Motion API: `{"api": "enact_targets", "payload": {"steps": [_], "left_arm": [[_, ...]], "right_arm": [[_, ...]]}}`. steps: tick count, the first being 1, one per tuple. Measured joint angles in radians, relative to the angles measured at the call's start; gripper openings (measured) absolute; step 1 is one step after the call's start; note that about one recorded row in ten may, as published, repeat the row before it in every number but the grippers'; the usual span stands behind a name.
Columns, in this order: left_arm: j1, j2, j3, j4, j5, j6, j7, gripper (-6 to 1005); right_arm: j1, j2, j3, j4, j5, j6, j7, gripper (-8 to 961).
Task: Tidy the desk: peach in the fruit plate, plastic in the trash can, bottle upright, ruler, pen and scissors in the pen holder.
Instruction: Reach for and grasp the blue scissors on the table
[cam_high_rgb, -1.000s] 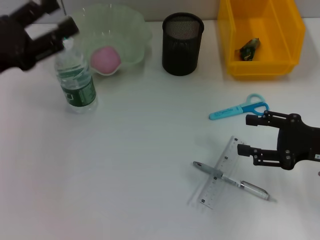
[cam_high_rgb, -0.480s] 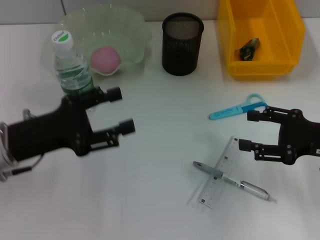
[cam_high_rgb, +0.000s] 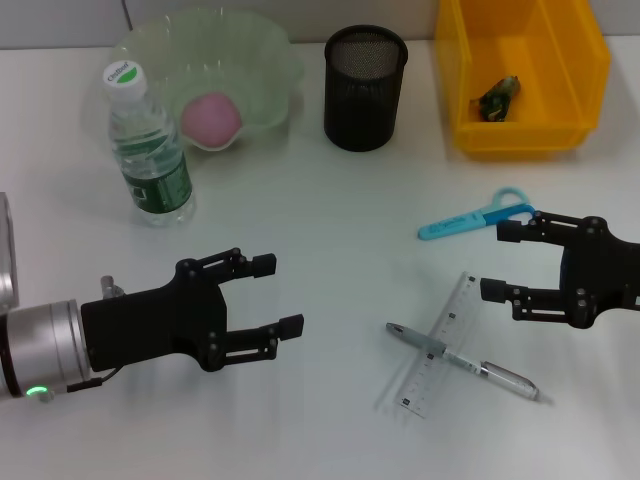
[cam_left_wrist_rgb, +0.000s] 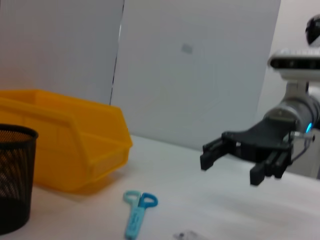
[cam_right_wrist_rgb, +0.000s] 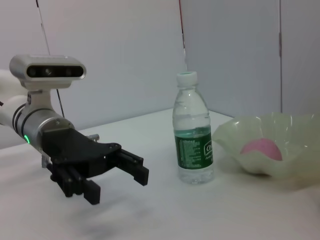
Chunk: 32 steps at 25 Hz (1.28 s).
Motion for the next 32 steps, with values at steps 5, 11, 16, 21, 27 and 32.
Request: {"api": "enact_targets", "payload": {"steps": [5, 11, 16, 21, 27, 32], "left_arm": [[0.005, -0.004, 0.006, -0.011, -0.001, -0.035, 0.042, 804], [0.002, -0.003, -0.001, -0.026, -0.005, -0.074, 0.044, 804], [0.002, -0.004, -0.002, -0.027, -0.006, -0.096, 0.045, 804], [-0.004, -0.004, 0.004, -0.027, -0.006, -0.091, 0.046, 804], [-0.012, -0.007, 0.003, -0.029, -0.006, -0.091, 0.046, 804], [-0.013, -0.008, -0.002, -0.030, -0.011, -0.091, 0.046, 804]], "right_arm": [[0.001, -0.003, -0.001, 0.004, 0.000, 0.000, 0.001, 736], [-0.002, -0.003, 0.002, 0.005, -0.001, 0.000, 0.001, 736], [-0.002, -0.003, 0.002, -0.002, -0.001, -0.005, 0.017, 735], [0.014, -0.015, 0.001, -0.131, 0.001, -0.087, 0.156, 735], [0.148, -0.056, -0.040, -0.379, -0.202, -0.146, 0.459, 734], [0.269, -0.080, -0.097, -0.431, -0.369, -0.151, 0.549, 733]]}}
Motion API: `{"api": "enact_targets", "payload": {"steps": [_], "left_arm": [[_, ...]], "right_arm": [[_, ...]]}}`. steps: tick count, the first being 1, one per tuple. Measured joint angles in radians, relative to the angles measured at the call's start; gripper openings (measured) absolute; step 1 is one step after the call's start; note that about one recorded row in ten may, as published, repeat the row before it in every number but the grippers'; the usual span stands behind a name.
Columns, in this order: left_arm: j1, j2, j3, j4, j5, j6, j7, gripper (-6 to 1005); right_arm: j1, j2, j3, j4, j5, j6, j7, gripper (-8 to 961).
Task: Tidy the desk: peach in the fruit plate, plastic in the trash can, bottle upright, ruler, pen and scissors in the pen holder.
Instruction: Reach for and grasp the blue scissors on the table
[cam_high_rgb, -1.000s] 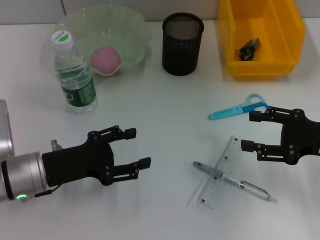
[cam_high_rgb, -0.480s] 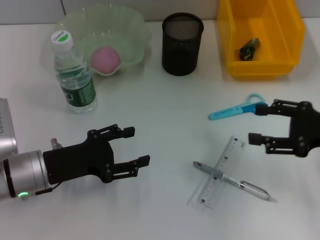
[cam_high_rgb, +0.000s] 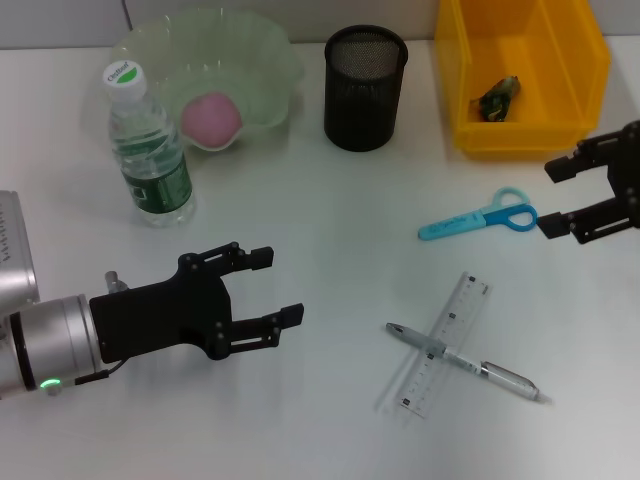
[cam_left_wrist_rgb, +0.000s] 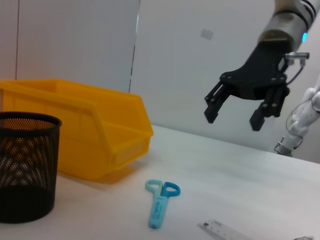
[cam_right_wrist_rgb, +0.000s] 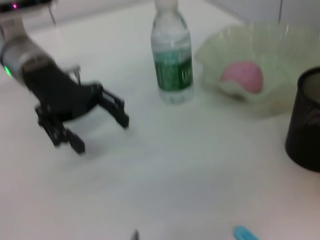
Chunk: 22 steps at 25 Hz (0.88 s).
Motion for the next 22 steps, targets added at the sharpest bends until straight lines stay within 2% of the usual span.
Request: {"api": "enact_targets", "payload": {"steps": [1, 5, 8, 10, 11, 13, 14, 15, 19, 22], "left_arm": [[0.002, 0.000, 0.000, 0.000, -0.003, 0.000, 0.000, 804], [0.008, 0.000, 0.000, -0.002, -0.019, 0.000, 0.000, 804], [0.010, 0.000, 0.000, -0.004, -0.021, 0.000, 0.000, 804], [0.012, 0.000, -0.002, -0.011, -0.023, -0.003, 0.000, 804], [0.012, 0.000, -0.003, -0.013, -0.023, -0.005, 0.000, 804], [0.012, 0.000, -0.003, -0.014, -0.025, -0.006, 0.000, 804], [0.012, 0.000, -0.003, -0.014, -0.025, -0.006, 0.000, 803], [0.012, 0.000, -0.003, -0.014, -0.028, -0.007, 0.000, 803], [0.012, 0.000, -0.003, -0.027, -0.034, -0.009, 0.000, 803], [0.013, 0.000, -0.003, -0.027, -0.034, -0.009, 0.000, 803]], "right_arm": [[0.000, 0.000, 0.000, 0.000, 0.000, 0.000, 0.000, 733], [0.089, 0.002, -0.092, -0.005, -0.139, 0.062, 0.026, 733], [0.103, 0.008, -0.142, -0.003, -0.165, 0.106, 0.025, 732], [0.105, 0.025, -0.240, -0.001, -0.172, 0.187, 0.009, 732], [0.105, 0.025, -0.240, -0.001, -0.172, 0.187, 0.009, 732], [0.101, 0.051, -0.299, 0.006, -0.175, 0.255, -0.028, 732], [0.101, 0.051, -0.299, 0.006, -0.175, 0.255, -0.028, 732], [0.100, 0.066, -0.315, 0.022, -0.176, 0.286, -0.056, 731], [0.105, 0.075, -0.321, 0.072, -0.176, 0.329, -0.092, 731], [0.111, 0.076, -0.323, 0.126, -0.176, 0.358, -0.114, 690]]}}
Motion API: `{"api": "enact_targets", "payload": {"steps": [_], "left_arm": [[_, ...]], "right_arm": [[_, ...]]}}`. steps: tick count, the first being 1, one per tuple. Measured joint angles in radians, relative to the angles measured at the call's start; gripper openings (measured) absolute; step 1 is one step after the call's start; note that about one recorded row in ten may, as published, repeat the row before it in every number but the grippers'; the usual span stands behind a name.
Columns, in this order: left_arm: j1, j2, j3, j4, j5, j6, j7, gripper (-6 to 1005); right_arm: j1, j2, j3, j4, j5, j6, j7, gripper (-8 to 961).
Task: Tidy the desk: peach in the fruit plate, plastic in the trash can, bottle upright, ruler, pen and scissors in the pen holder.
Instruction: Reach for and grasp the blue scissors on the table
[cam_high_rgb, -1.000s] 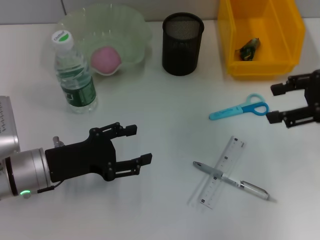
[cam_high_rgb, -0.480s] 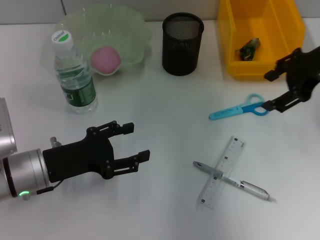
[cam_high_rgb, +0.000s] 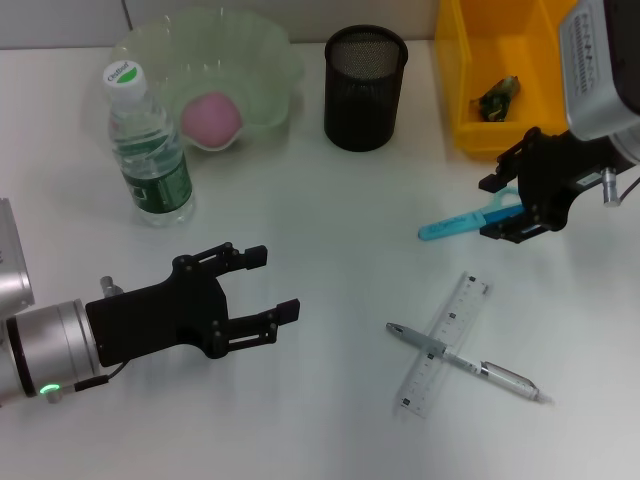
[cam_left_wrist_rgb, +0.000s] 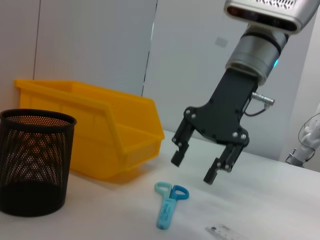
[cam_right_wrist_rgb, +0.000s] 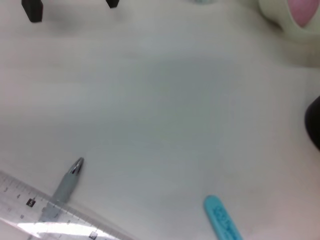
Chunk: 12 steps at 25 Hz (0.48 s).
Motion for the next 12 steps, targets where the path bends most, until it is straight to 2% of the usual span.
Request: {"api": "enact_targets", "payload": {"steps": [8, 12], "left_arm": [[0.006, 0.000, 0.000, -0.001, 0.000, 0.000, 0.000, 803], [0.009, 0.000, 0.000, -0.001, 0.000, 0.000, 0.000, 803]], "right_arm": [[-0.002, 0.000, 0.013, 0.099, 0.009, 0.108, -0.071, 579], [0.000, 0.004, 0.010, 0.126, 0.024, 0.142, -0.086, 563]]}}
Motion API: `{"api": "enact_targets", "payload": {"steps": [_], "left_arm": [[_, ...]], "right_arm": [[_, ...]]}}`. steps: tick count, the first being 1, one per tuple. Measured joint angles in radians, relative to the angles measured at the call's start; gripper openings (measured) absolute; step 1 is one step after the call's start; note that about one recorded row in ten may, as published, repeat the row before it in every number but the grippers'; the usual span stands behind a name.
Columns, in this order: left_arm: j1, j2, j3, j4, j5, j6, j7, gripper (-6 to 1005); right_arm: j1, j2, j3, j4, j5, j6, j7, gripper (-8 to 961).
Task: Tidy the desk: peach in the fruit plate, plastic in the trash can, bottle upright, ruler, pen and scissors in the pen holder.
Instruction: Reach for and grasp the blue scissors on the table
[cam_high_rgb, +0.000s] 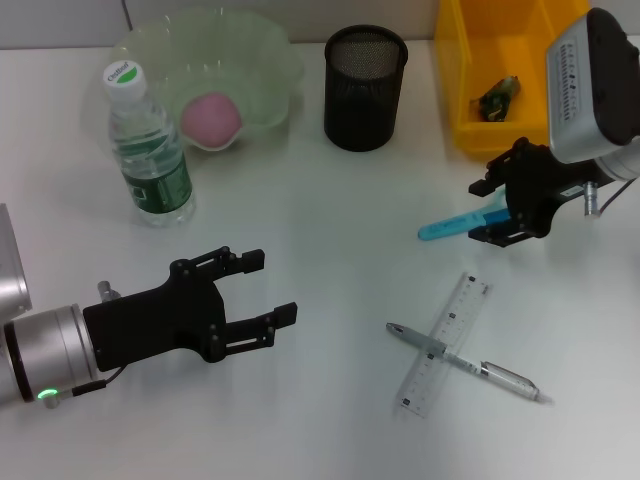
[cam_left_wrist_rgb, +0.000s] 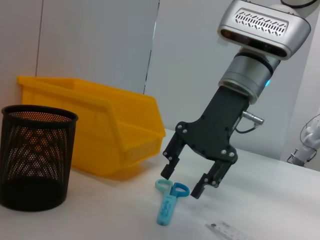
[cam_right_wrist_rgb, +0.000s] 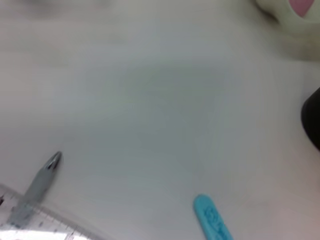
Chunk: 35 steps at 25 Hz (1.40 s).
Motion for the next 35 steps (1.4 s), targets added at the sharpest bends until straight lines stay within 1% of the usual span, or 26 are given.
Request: {"api": "enact_targets", "payload": {"steps": [1, 11, 26, 35], "left_arm": [[0.001, 0.000, 0.000, 0.000, 0.000, 0.000, 0.000, 803], [0.004, 0.000, 0.000, 0.000, 0.000, 0.000, -0.001, 803], [0.000, 0.003, 0.000, 0.003, -0.010, 0.008, -0.012, 803], [0.001, 0.003, 0.000, 0.005, -0.012, 0.007, -0.012, 803]], "right_arm": [[0.000, 0.002, -0.002, 0.012, 0.008, 0.025, -0.004, 558], [0.016, 0.005, 0.000, 0.090, 0.010, 0.111, -0.009, 517], [0.024, 0.003, 0.002, 0.138, 0.010, 0.158, -0.016, 484], [0.024, 0.002, 0.003, 0.146, 0.013, 0.163, -0.017, 473]]}}
